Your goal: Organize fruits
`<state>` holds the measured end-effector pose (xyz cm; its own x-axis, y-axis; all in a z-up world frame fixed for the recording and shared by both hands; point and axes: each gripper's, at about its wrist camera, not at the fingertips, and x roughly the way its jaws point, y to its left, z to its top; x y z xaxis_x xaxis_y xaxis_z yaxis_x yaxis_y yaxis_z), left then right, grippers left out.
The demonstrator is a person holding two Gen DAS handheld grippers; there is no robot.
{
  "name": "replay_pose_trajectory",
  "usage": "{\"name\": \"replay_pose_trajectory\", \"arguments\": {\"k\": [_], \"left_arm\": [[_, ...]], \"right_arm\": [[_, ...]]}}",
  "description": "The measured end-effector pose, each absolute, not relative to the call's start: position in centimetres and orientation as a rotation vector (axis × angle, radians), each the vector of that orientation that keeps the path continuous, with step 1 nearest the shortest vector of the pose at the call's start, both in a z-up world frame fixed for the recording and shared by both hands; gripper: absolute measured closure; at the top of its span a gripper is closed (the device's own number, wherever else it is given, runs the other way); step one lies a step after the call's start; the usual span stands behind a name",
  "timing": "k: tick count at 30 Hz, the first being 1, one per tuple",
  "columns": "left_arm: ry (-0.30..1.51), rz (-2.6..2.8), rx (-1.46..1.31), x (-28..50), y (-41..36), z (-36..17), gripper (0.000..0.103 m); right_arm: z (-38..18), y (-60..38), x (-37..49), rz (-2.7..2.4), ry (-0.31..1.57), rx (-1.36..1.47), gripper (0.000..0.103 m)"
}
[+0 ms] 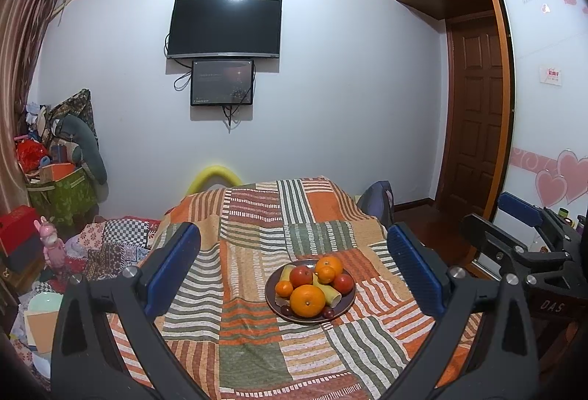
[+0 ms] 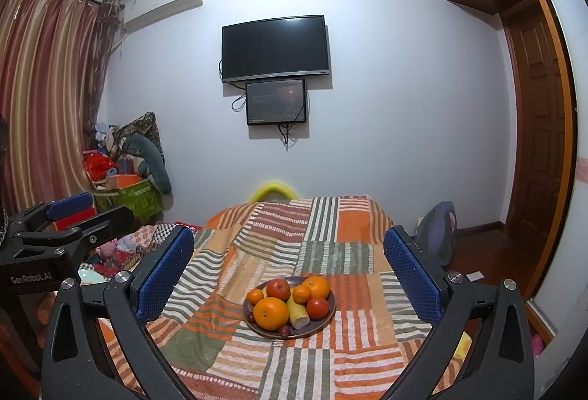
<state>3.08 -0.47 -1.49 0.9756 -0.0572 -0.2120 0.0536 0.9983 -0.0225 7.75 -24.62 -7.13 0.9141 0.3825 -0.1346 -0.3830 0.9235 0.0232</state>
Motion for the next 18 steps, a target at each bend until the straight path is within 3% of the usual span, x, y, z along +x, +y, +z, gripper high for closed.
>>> {"name": "replay_pose_trajectory", "arguments": {"k": [18], "left_arm": [[0.205, -0.058, -0.007, 3.11, -0.84, -1.43, 0.000]], "right_arm": [[-7.17, -24.61, 7.89, 0.391, 0.138, -0.007, 0.000]]}}
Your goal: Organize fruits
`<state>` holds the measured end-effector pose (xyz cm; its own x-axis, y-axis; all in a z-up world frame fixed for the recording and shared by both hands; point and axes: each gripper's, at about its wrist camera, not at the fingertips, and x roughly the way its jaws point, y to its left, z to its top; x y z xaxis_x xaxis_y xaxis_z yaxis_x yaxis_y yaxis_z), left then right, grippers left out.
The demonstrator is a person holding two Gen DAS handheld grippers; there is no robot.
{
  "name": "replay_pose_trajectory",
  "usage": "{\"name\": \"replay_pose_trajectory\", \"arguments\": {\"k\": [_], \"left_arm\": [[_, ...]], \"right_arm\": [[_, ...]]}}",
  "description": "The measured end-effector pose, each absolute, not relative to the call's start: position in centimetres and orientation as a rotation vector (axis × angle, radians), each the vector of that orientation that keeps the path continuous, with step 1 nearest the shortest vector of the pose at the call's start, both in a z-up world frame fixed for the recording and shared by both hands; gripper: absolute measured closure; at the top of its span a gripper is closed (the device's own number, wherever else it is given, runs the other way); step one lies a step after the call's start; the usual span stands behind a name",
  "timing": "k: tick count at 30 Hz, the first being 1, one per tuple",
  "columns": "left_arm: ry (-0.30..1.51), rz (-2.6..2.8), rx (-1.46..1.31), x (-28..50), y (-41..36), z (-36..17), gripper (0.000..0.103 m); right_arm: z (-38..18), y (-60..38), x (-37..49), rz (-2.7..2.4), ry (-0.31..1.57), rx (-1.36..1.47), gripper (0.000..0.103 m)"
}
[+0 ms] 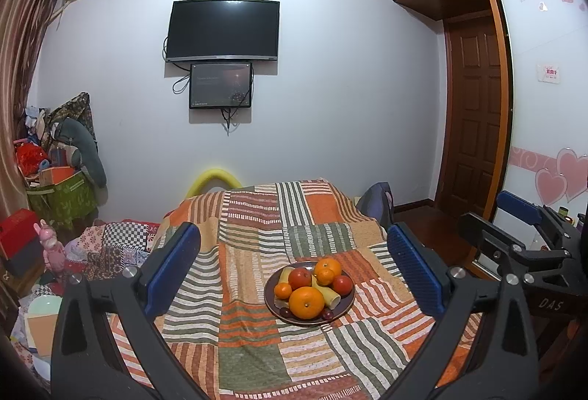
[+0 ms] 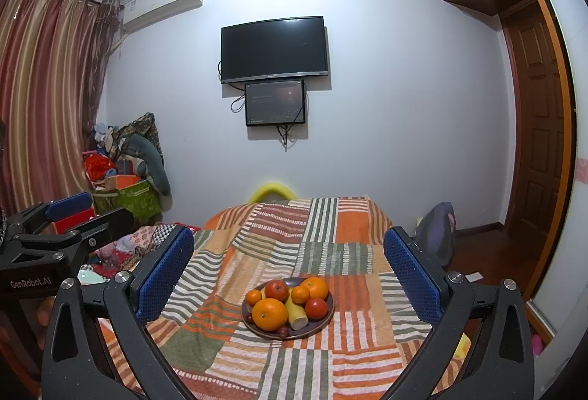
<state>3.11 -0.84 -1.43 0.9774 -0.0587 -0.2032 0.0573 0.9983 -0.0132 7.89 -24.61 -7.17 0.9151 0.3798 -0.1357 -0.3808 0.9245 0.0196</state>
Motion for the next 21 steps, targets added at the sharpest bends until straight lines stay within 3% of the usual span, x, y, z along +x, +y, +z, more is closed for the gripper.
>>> {"name": "replay_pose_trajectory", "arguments": {"k": [21], "left_arm": [[0.225, -0.093, 0.003, 3.45, -1.13, -1.58, 0.000]], "right_arm": [[-7.04, -24.84, 8.28, 0.385, 0.143, -0.016, 0.000]]}}
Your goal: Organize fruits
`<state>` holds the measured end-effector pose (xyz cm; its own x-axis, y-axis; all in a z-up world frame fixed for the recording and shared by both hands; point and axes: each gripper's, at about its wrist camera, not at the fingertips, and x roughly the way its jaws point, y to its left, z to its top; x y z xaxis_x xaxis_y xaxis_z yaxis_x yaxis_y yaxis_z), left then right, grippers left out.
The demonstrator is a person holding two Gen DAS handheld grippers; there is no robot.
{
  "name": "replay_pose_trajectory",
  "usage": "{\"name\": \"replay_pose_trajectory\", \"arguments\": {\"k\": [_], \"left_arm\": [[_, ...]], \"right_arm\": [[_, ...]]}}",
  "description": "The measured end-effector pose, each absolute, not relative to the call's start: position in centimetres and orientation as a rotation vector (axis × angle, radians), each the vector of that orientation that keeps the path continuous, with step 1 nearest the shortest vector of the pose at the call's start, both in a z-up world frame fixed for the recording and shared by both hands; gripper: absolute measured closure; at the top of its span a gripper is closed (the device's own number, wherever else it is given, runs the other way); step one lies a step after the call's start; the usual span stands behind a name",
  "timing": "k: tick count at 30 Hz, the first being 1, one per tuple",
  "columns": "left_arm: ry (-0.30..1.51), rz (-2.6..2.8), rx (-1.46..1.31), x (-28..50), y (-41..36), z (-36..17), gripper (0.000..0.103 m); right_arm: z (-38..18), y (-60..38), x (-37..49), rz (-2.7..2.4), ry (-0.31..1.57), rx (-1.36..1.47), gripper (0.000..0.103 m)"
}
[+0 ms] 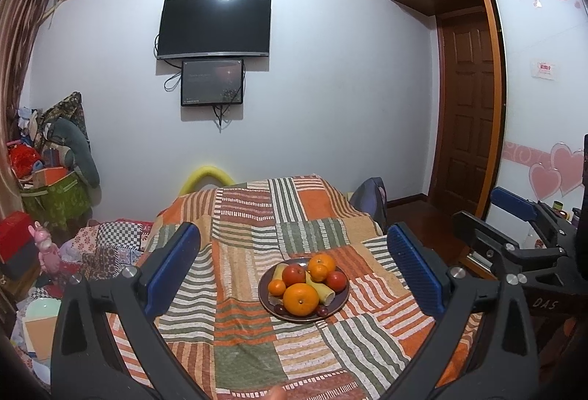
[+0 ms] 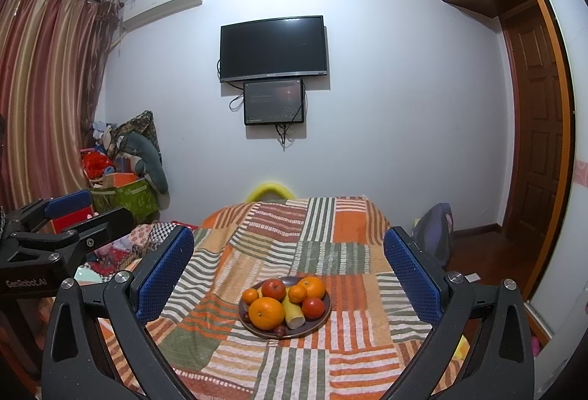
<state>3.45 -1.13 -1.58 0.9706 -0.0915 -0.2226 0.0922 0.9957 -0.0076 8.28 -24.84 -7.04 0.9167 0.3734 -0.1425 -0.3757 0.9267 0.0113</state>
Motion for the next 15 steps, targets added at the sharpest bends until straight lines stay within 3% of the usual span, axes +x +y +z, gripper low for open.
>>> {"name": "replay_pose_trajectory", "arguments": {"k": [15], "left_arm": [[0.231, -0.075, -0.011, 3.83, -1.18, -2.12, 0.000]], "right_arm": [[-7.58, -24.94, 8.55, 0.383, 0.158, -0.016, 0.000]]}}
